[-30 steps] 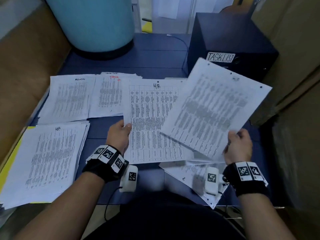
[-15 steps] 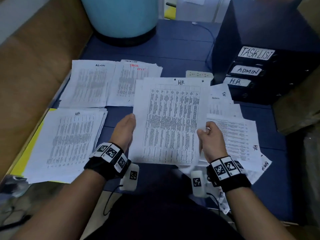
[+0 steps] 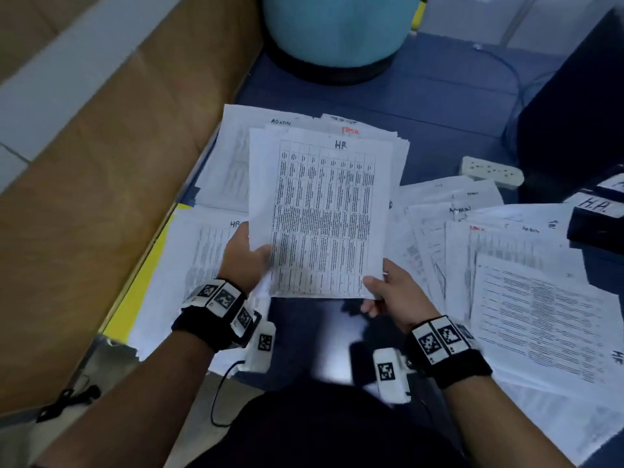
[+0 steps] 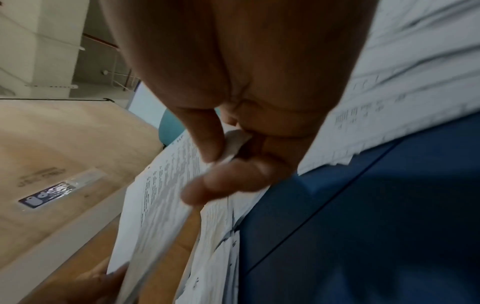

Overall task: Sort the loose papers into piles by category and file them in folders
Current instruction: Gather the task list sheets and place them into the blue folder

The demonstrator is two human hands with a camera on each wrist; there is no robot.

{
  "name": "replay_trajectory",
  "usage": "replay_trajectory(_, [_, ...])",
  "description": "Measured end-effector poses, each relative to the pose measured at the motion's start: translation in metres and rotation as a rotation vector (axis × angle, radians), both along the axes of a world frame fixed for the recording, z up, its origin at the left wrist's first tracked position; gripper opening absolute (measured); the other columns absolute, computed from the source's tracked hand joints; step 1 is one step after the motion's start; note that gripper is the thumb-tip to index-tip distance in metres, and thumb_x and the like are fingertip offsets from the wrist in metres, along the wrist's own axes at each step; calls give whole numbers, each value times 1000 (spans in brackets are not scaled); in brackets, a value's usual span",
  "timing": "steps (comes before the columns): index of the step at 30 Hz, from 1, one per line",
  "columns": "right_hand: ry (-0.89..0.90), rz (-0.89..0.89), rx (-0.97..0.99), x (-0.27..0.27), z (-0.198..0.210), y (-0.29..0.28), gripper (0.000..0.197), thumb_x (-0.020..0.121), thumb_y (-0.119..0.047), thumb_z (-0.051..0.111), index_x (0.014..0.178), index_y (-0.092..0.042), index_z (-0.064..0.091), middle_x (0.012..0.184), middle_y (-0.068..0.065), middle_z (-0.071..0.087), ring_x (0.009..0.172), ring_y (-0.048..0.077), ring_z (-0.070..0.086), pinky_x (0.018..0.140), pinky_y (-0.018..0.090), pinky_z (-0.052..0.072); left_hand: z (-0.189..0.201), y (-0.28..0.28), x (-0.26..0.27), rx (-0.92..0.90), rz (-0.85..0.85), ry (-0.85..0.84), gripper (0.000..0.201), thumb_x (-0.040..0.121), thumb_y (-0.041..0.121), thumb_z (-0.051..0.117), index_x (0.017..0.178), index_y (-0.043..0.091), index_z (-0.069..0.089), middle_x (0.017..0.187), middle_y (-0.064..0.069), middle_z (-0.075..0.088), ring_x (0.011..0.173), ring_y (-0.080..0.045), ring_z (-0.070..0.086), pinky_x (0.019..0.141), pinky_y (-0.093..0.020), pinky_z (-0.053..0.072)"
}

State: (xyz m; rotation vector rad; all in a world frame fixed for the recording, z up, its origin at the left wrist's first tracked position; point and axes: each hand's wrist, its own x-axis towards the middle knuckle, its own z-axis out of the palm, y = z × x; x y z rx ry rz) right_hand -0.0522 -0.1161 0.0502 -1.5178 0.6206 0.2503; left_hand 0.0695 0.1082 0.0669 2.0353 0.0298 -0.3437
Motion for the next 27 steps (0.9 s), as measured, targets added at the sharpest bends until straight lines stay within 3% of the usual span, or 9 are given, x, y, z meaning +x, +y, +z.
replay_trajectory(4, [68, 13, -19, 41, -11, 32, 20, 97, -4, 51, 116, -9, 57, 101, 15, 70, 55, 22, 61, 46, 26, 46, -11, 39, 32, 60, 6, 58, 39, 85, -1, 57, 122, 6, 53, 120, -11, 63, 111, -27, 59, 99, -41, 46])
replay_trajectory(8, [187, 75, -57, 78, -43, 71, 43, 79, -34, 68, 97, 4, 57, 82, 18, 66, 70, 29, 61, 64, 45, 52, -28, 97, 46, 371, -64, 217, 59, 97, 9, 48, 150, 5, 21, 156, -11, 24, 142, -26, 26, 114, -34, 22])
replay_trajectory(10, [180, 146, -103, 91, -57, 95, 34, 88, -28, 65, 100, 3, 60, 78, 16, 67, 65, 28, 63, 62, 45, 57, -38, 126, 44, 431, -83, 273, 59, 98, 8, 46, 150, 5, 19, 157, -11, 21, 143, -26, 24, 115, -33, 21])
replay_trajectory(12, [164, 204, -137, 100, -64, 118, 22, 95, -15, 59, 105, 5, 61, 78, 15, 66, 56, 23, 60, 51, 29, 51, -45, 148, 40, 459, -47, 305, 58, 97, 5, 47, 149, 3, 21, 156, -14, 24, 142, -29, 27, 114, -35, 25])
replay_trajectory(14, [172, 268, -243, 104, -69, 138, 16, 92, -12, 60, 89, 4, 59, 72, 15, 60, 49, 19, 53, 44, 21, 42, -51, 165, 37, 435, 25, 311, 54, 95, 1, 50, 145, 3, 31, 147, -18, 38, 131, -34, 41, 104, -37, 36])
replay_trajectory(16, [199, 295, -363, 104, -75, 150, 16, 85, -12, 61, 74, -6, 50, 69, 13, 52, 55, 20, 49, 49, 26, 35, -55, 175, 34, 376, 101, 334, 55, 92, 0, 53, 143, 8, 34, 136, -19, 49, 115, -36, 53, 91, -40, 45])
replay_trajectory(21, [199, 262, -363, 92, -78, 151, 29, 82, -25, 66, 65, -16, 44, 61, 10, 58, 54, 23, 53, 51, 29, 41, -54, 163, 28, 395, 170, 201, 65, 87, 11, 61, 145, 18, 31, 146, -12, 36, 130, -36, 40, 102, -52, 40])
replay_trajectory(24, [180, 157, -316, 79, -65, 123, 30, 87, -28, 68, 70, -16, 46, 57, 2, 60, 43, 15, 51, 37, 17, 36, -38, 123, 26, 445, 75, 94, 57, 90, 18, 62, 141, 19, 39, 148, -6, 35, 135, -29, 35, 108, -48, 35])
replay_trajectory(27, [107, 58, -332, 54, -50, 76, 29, 89, -25, 67, 72, -13, 47, 58, 1, 59, 44, 16, 52, 38, 16, 37, -19, 67, 18, 353, -66, -20, 45, 90, 13, 59, 134, 17, 47, 140, -7, 45, 129, -26, 42, 105, -38, 36])
